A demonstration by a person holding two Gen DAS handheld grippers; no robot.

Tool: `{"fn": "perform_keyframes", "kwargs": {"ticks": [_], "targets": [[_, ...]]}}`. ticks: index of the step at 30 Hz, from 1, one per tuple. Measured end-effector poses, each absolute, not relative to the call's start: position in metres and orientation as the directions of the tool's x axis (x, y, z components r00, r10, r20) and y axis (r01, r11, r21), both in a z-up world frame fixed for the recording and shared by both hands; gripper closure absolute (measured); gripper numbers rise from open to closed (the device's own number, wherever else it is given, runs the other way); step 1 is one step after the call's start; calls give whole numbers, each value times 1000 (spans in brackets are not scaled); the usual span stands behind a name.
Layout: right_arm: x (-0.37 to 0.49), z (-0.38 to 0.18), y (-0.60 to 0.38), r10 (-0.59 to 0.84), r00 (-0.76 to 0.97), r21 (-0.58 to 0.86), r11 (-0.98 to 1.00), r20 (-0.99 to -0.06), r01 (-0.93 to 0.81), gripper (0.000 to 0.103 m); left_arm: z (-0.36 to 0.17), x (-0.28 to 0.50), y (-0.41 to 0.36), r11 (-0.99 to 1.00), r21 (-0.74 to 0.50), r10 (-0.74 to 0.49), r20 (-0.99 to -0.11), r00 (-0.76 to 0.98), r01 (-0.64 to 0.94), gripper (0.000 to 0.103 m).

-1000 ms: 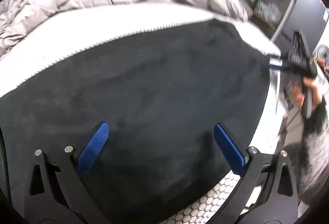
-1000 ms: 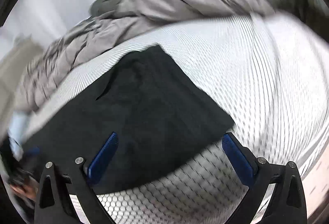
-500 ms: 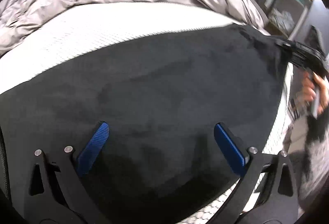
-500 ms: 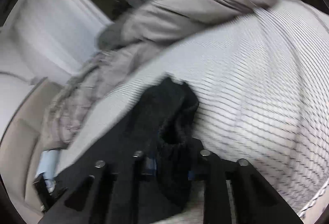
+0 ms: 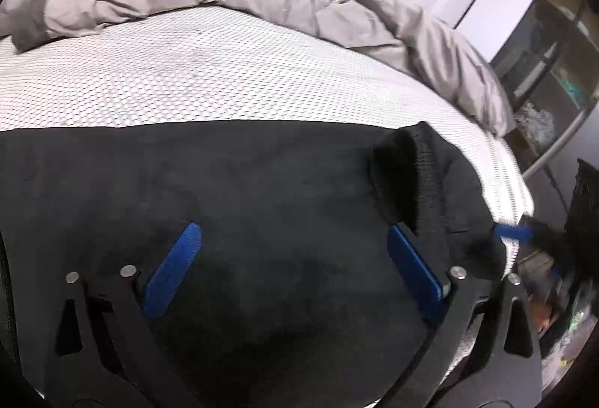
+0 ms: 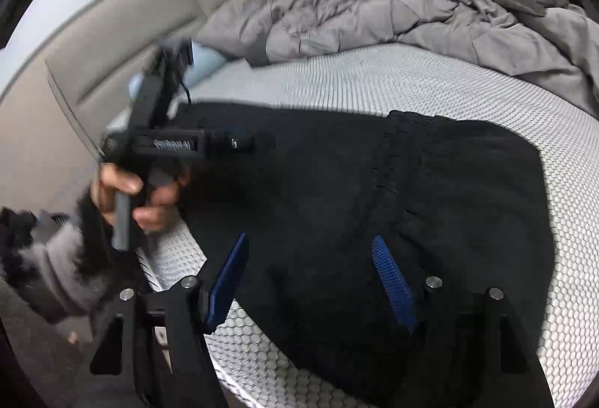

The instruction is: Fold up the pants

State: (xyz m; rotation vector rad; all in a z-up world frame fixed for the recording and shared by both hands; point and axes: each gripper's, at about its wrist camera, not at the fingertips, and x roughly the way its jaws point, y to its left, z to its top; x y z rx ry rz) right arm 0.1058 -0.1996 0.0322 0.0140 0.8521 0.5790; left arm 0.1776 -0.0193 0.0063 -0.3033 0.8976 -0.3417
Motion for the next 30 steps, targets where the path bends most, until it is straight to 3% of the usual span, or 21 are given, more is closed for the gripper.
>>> {"fn": "perform_keyframes", "kwargs": {"ticks": [2, 4, 7, 12, 20, 22, 25, 30], "targets": [[98, 48, -230, 474, 582, 252, 871, -660, -423, 32, 6, 177, -28, 887, -416, -451, -696, 558, 198, 11], [101, 55, -266, 405, 660, 258, 914, -633, -313, 32, 3, 176, -43, 857, -456, -511, -688, 516, 241, 24], [116, 37, -294, 277, 675, 228, 960, -684, -163, 36, -3, 174, -70, 792, -539, -609, -663, 436, 288, 35], [131, -2, -318, 204, 611, 201, 977, -765, -74, 38, -28, 182, -108, 705, -647, -709, -646, 284, 288, 37], [146, -25, -311, 194, 560, 183, 980, -806, -77, 38, -47, 211, -130, 652, -729, -755, -599, 267, 208, 38], [149, -24, -307, 192, 559, 177, 981, -807, -81, 38, -47, 217, -141, 674, -711, -736, -619, 276, 201, 76], [157, -27, -301, 187, 557, 165, 982, -809, -89, 38, -40, 208, -146, 709, -669, -700, -629, 339, 222, 86], [159, -18, -305, 247, 579, 223, 968, -777, -113, 38, -4, 187, -134, 727, -618, -684, -612, 397, 300, 90]]}}
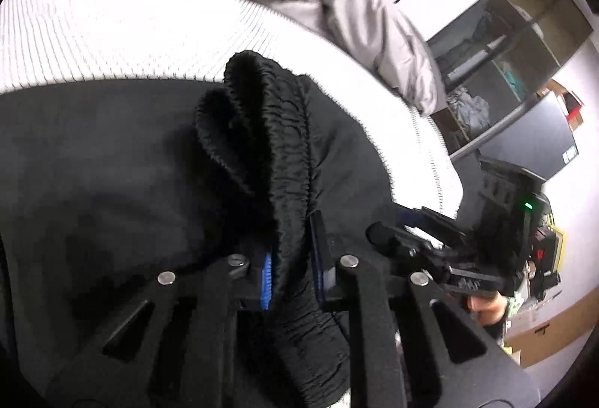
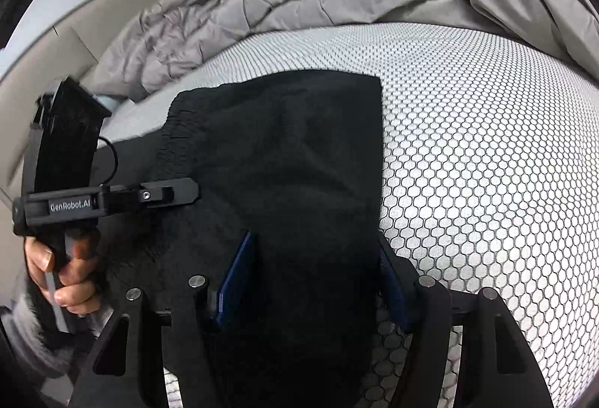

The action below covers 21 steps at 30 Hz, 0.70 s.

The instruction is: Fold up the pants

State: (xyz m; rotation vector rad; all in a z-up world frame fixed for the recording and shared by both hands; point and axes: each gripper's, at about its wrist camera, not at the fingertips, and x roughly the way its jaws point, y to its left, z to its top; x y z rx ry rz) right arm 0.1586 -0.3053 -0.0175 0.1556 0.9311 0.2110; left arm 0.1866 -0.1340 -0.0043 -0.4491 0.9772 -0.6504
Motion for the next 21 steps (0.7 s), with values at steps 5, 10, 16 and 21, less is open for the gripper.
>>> {"fn": "perform_keyframes", "kwargs": {"ticks": [5, 10, 16, 21], "targets": [[151, -1, -312, 287, 607, 280, 954, -741, -109, 34, 31, 166, -69, 742, -613, -657, -581, 481, 273, 91], [153, 6, -299, 303, 606, 270, 951, -735, -148, 33, 35, 153, 6, 824, -538, -538, -643, 545, 178, 90], [167, -7, -272, 289, 556, 227, 957, -780, -180, 31, -24, 160, 46, 860, -509, -461, -753, 469, 29, 70], [165, -8, -271, 352, 539, 298, 936, -765, -187, 31, -7, 152, 50, 863, -499, -470, -732, 494, 81, 55]]}}
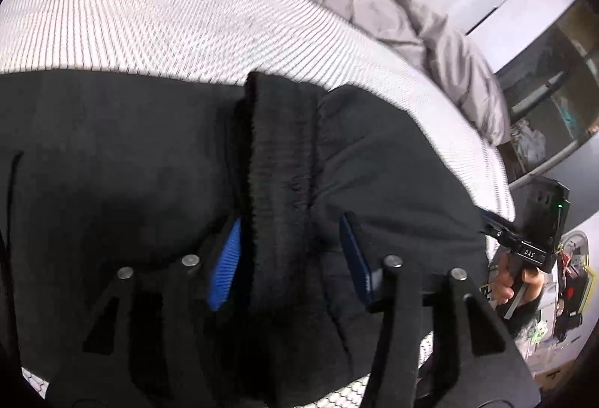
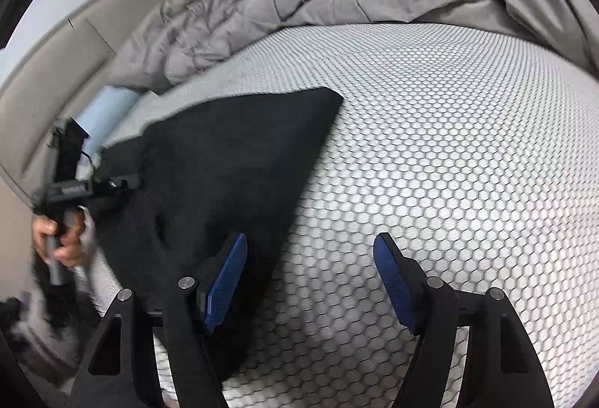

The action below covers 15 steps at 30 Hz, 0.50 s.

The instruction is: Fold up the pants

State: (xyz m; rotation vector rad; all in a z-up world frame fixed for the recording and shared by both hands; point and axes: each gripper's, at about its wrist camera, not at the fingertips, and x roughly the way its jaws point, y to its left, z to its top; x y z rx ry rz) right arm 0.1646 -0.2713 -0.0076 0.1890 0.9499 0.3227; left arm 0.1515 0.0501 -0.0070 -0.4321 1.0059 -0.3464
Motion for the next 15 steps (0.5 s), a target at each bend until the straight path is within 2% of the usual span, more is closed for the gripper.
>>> {"fn": "perform_keyframes", "kwargs": {"ticks": [6, 8, 9, 11, 13, 15], "targets": [[141, -7, -264, 541, 472, 462, 841, -696, -282, 32, 1, 149, 63, 902, -429, -392, -754, 527, 57, 55], [132, -14, -257, 583, 439, 491, 812, -684, -314, 37, 7, 148, 67, 918, -396, -342, -750, 566, 31, 55], [129, -17, -255, 587, 431, 496, 810, -685, -314, 39, 14, 146, 69, 926, -378, -311, -739, 597, 15, 55], [121, -30, -255, 570, 402, 494, 822, -716, -285, 49, 26, 143, 68, 940, -342, -263, -721, 642, 0, 55], [114, -38, -251, 555, 393, 481, 832, -733, -276, 49, 41, 139, 60, 944, -330, -253, -692, 676, 15, 55], [101, -35, -257, 554, 412, 479, 832, -723, -279, 49, 55, 132, 50, 929, -363, -311, -652, 691, 76, 55]]}}
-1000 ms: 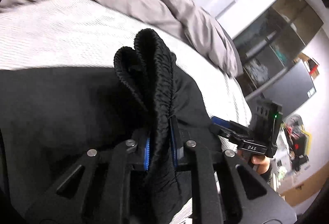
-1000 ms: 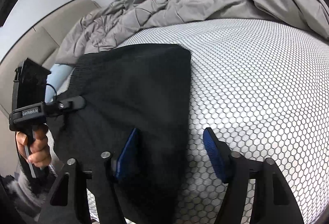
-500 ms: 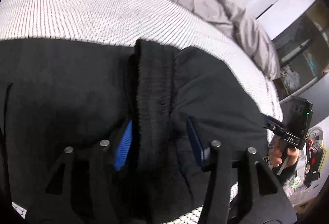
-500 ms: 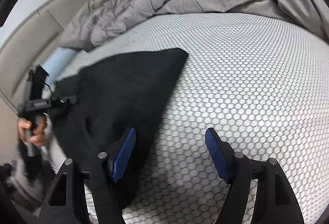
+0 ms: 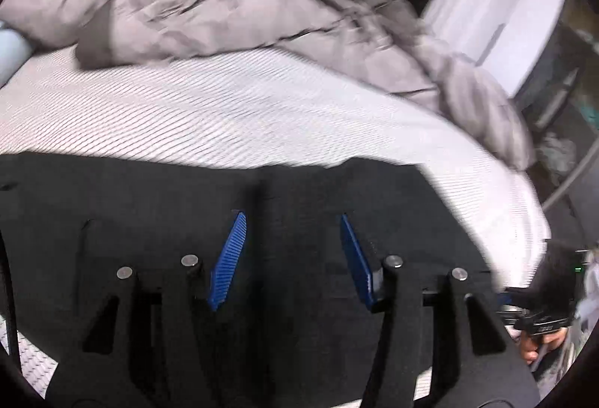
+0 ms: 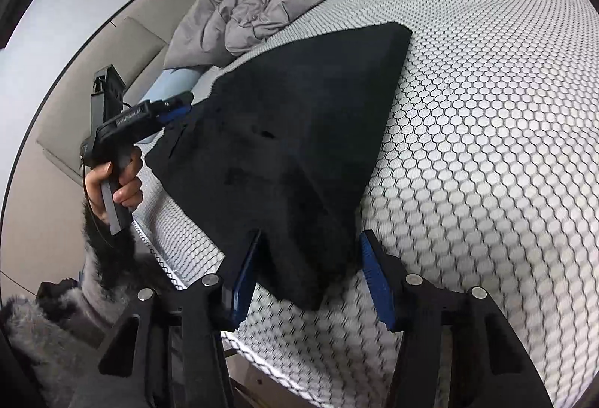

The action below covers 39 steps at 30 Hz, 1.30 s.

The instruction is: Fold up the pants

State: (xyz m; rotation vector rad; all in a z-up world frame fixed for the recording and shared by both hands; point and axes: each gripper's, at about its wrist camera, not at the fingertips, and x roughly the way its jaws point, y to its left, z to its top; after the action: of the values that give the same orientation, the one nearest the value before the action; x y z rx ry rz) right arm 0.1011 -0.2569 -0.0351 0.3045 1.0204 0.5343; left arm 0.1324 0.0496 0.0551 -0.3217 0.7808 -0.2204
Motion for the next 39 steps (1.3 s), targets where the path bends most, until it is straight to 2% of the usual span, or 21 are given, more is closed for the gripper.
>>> {"fn": "perform_keyframes", "kwargs": {"ticks": [4, 7, 9, 11, 12, 14, 16, 21, 22, 24, 25, 26, 30, 31, 32, 35, 37, 39], "targets": [[82, -20, -263, 547, 466, 467, 837, -695, -286, 49, 62, 141, -34, 853, -438, -516, -622, 589, 285, 42], [79, -11, -256, 561, 478, 465, 828, -676, -313, 52, 47, 154, -106, 794, -453, -606, -654, 454, 406, 42], [82, -13, -252, 550, 475, 450, 835, -687, -316, 66, 29, 169, -148, 766, -465, -627, -693, 356, 444, 42], [88, -21, -248, 520, 466, 428, 854, -716, -295, 80, 8, 184, -174, 783, -456, -592, -753, 286, 423, 42], [91, -29, -249, 505, 449, 420, 863, -737, -280, 84, -3, 190, -180, 798, -452, -572, -775, 268, 399, 46], [95, -35, -247, 489, 436, 413, 872, -756, -263, 99, -14, 197, -177, 806, -481, -578, -765, 284, 345, 48], [90, -38, -244, 494, 426, 426, 869, -758, -251, 101, -15, 202, -176, 805, -500, -586, -754, 297, 321, 51], [67, -41, -235, 510, 378, 439, 859, -773, -262, 100, -10, 203, -173, 812, -513, -582, -748, 318, 278, 51], [63, -36, -240, 516, 403, 447, 857, -756, -258, 97, -6, 194, -171, 816, -501, -576, -751, 323, 289, 51], [57, -23, -254, 490, 463, 436, 871, -739, -226, 80, 1, 171, -167, 812, -483, -578, -741, 341, 328, 51], [55, -20, -261, 482, 490, 438, 874, -727, -210, 68, 1, 165, -160, 808, -477, -582, -736, 346, 346, 51], [55, -18, -268, 496, 513, 466, 862, -701, -197, 65, 5, 152, -160, 806, -468, -583, -731, 354, 361, 51], [67, -37, -258, 542, 463, 521, 833, -701, -185, 65, 11, 122, -165, 776, -442, -597, -745, 298, 450, 51], [68, -41, -251, 535, 454, 509, 840, -713, -189, 74, 10, 120, -167, 774, -432, -592, -753, 287, 462, 51], [67, -45, -246, 507, 447, 476, 859, -737, -190, 95, 10, 115, -166, 778, -422, -585, -756, 292, 466, 51], [61, -41, -245, 558, 421, 513, 828, -715, -226, 99, 12, 110, -152, 784, -424, -584, -751, 307, 454, 51], [51, -38, -235, 538, 370, 461, 842, -757, -281, 98, 15, 107, -145, 787, -423, -582, -752, 311, 450, 51], [43, -31, -236, 500, 378, 412, 863, -779, -292, 88, 18, 99, -145, 782, -414, -583, -750, 312, 466, 51]]}}
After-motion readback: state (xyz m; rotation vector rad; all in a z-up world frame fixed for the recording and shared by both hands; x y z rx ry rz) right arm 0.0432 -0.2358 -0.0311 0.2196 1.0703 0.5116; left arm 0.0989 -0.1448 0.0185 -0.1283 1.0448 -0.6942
